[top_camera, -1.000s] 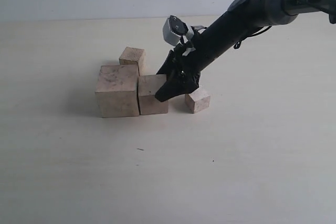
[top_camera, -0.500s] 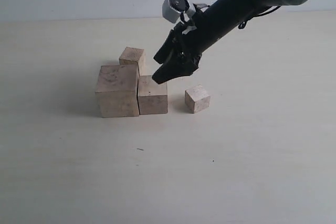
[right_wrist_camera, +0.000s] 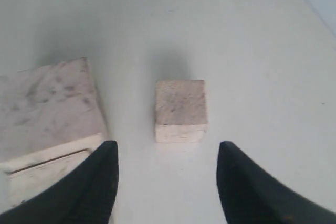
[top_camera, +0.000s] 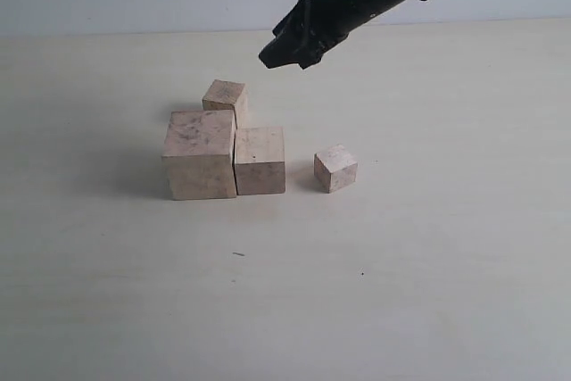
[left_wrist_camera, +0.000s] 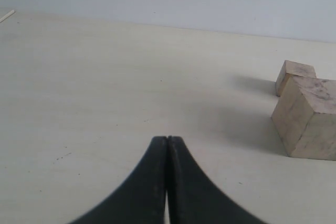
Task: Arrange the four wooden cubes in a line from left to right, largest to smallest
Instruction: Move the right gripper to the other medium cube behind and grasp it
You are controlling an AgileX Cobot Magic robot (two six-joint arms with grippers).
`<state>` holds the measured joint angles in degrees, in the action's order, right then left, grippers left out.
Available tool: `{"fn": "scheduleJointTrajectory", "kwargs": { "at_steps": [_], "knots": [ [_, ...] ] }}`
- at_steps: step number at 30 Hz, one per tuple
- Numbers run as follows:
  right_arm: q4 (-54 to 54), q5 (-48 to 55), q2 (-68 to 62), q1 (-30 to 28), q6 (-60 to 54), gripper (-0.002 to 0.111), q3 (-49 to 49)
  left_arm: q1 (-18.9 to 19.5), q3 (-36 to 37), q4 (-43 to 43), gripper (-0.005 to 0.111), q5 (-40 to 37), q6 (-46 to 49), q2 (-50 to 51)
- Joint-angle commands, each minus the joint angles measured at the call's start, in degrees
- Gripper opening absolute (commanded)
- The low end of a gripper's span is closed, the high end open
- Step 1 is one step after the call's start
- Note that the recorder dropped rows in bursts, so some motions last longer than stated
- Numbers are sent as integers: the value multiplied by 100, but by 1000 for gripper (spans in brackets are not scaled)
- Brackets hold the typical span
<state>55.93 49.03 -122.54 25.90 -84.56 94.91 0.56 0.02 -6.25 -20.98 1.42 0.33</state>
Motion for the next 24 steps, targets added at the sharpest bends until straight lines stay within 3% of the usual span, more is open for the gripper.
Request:
{"fn": "scheduleJointTrajectory", "kwargs": {
  "at_steps": [1,5,14,20,24],
  "knots": [
    [76,-768,52,7,75,56,-18,-30,-2,4,0,55,-19,-33],
    [407,-1249,11,7,12,58,-6,-30,-2,4,0,55,-19,-33],
    [1012,-1126,-579,74,-484,58,459,-30,-2,4,0,55,-19,-33],
    [1265,-385,-991,204,-1167,58,817,-30,-2,4,0,55,-19,-33],
    [1454,-270,-1227,265,-1464,66,946,-30,-2,4,0,55,-19,-33]
  ]
}}
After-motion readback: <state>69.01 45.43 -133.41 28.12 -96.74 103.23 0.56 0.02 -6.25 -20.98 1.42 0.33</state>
